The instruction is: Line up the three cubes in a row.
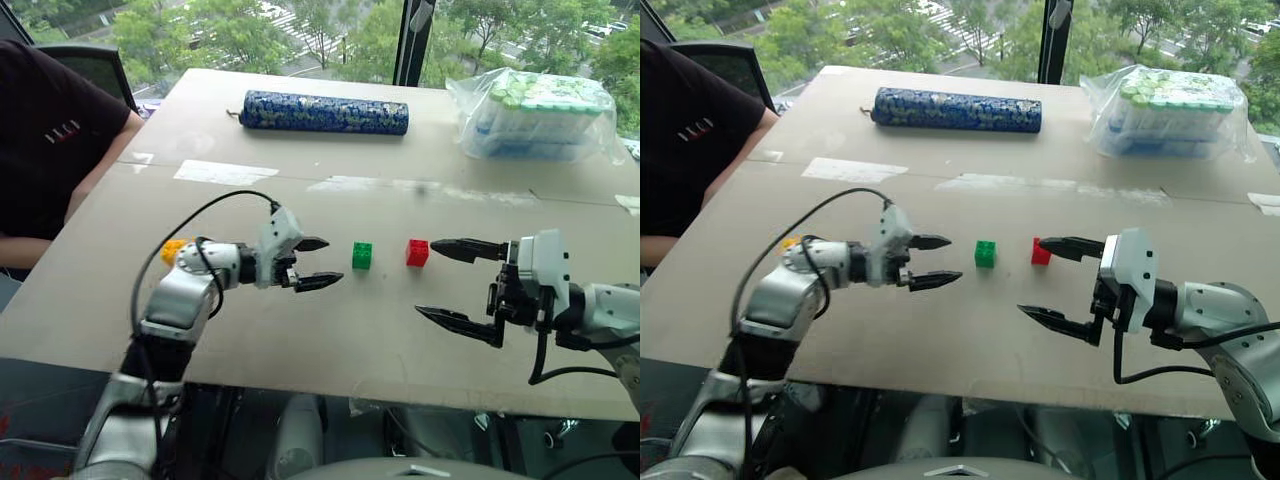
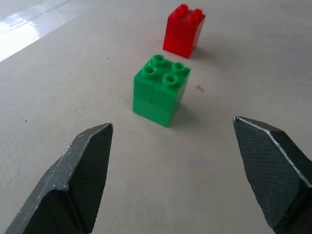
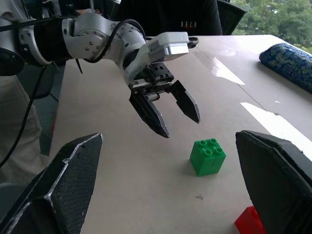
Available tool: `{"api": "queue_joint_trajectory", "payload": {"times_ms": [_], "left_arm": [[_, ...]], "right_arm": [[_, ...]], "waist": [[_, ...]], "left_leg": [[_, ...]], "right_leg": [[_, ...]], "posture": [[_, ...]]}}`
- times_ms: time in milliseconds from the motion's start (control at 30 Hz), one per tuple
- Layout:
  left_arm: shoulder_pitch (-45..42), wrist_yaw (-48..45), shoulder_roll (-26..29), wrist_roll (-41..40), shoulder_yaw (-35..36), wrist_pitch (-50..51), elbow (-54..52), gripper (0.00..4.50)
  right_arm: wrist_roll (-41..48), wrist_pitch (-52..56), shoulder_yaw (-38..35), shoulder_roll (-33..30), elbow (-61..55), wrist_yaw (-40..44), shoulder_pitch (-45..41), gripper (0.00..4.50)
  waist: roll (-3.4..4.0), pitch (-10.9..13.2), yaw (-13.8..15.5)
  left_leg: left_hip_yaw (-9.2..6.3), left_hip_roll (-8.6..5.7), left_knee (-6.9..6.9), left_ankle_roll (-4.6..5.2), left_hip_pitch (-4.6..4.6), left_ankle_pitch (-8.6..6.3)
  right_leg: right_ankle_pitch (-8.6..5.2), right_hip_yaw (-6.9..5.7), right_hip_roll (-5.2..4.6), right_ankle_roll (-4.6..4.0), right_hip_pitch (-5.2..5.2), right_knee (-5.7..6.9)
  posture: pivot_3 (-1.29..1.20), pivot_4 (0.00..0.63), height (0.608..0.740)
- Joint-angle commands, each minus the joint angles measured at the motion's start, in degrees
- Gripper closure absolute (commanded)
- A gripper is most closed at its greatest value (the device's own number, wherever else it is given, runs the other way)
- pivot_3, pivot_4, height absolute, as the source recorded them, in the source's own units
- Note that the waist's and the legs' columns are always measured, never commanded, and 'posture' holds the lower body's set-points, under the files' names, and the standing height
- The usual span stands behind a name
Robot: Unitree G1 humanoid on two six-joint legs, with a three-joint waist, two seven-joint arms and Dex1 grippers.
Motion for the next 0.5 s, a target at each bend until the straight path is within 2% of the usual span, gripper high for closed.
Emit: {"api": "queue_joint_trajectory", "payload": {"times_ms": [33, 133, 300, 400, 500], "left_arm": [[-8.3, -5.35, -2.14, 4.32, -3.32, -11.39, 14.7, 0.48], [-14.94, -9.57, -4.97, 6.2, -4.89, -17.46, 25.79, 0.48], [-22.2, -14.59, -10.04, 7.74, -5.21, -22.94, 38.13, 0.48], [-24.53, -15.72, -11.71, 9.16, -5.26, -26.13, 42.55, 1.22], [-25.75, -16.78, -12.44, 9.96, -4.92, -27.65, 45.1, 2.66]], "right_arm": [[1.36, 0.02, -3.97, -1.11, -4.89, -1.64, 2.5, 0.0], [1.9, 0.66, -6.42, -1.25, -7.5, -3.58, 5.65, 0.0], [2.49, 1.3, -9.28, -1.16, -10.48, -6.05, 10.33, 0.0], [2.54, 1.21, -11.18, -1.44, -11.44, -6.41, 12.93, 0.0], [2.95, 1.08, -12.84, -1.7, -12.02, -6.56, 14.68, 0.0]], "waist": [[0.0, 0.0, -0.06], [-0.01, 0.01, -0.05], [0.0, 0.0, -0.16], [0.0, 0.0, -0.18], [0.0, 0.0, -0.43]], "left_leg": [[0.01, 0.0, 0.0, 0.0, -0.02, 0.0], [0.0, 0.0, -0.01, 0.0, -0.07, 0.0], [0.0, -0.01, -0.02, 0.0, -0.05, 0.0], [-0.03, -0.02, 0.0, 0.0, -0.04, 0.0], [-0.03, -0.02, 0.0, 0.0, -0.02, 0.0]], "right_leg": [[0.0, 0.0, 0.0, 0.0, -0.01, -0.02], [-0.01, 0.0, 0.02, 0.01, -0.03, -0.08], [-0.01, 0.01, 0.02, 0.01, -0.02, -0.05], [-0.01, -0.01, 0.02, 0.02, -0.01, -0.01], [0.0, 0.01, 0.02, 0.02, 0.0, 0.01]], "posture": [[0.0, 0.15, 0.74], [0.0, 0.15, 0.74], [0.0, 0.15, 0.74], [0.0, 0.15, 0.74], [0.0, 0.15, 0.74]]}}
